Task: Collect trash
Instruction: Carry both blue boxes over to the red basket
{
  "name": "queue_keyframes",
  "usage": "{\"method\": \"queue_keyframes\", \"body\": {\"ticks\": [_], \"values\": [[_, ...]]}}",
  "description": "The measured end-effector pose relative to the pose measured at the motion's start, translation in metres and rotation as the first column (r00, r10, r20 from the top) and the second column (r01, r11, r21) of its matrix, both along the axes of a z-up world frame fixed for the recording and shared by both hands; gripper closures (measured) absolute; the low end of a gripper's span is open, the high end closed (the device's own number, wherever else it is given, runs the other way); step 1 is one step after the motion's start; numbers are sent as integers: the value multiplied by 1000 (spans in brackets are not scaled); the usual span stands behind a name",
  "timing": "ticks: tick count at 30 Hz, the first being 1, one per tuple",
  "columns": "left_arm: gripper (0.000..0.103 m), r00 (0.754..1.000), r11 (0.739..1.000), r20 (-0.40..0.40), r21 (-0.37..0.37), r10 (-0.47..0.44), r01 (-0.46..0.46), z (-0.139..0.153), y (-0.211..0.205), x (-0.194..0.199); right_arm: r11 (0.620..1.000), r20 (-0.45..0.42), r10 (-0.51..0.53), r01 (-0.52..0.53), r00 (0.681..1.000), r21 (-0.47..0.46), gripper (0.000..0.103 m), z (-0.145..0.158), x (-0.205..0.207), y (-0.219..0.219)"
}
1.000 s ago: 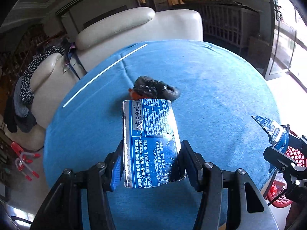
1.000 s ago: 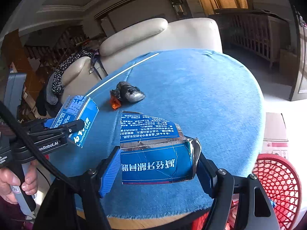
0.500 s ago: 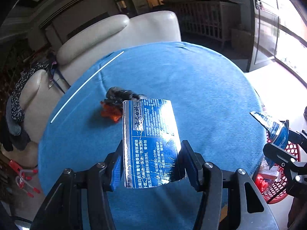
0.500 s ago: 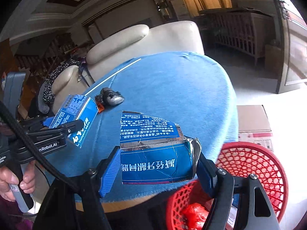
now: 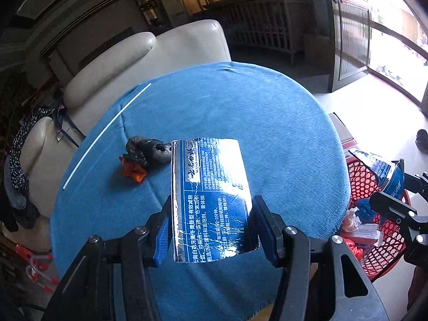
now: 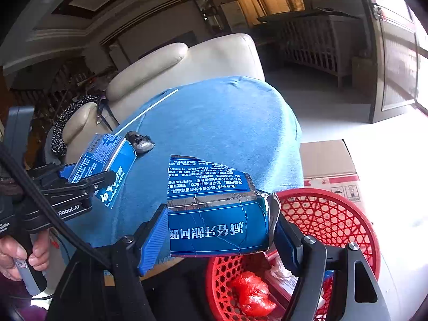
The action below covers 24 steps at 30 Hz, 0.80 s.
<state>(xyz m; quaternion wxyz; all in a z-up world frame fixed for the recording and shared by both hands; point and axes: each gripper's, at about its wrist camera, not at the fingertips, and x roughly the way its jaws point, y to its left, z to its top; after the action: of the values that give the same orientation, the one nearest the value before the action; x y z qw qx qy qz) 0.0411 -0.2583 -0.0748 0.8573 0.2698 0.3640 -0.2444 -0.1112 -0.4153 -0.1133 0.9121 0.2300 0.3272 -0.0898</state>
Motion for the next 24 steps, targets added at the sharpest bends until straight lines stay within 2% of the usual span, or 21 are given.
{"method": "queue_keyframes", "body": {"ticks": [24], "values": [[45,994,993,-2,40,-111,111,-2,-37,-35,998,-25,-69,69,997,10,27,-2,-38,-15]]}}
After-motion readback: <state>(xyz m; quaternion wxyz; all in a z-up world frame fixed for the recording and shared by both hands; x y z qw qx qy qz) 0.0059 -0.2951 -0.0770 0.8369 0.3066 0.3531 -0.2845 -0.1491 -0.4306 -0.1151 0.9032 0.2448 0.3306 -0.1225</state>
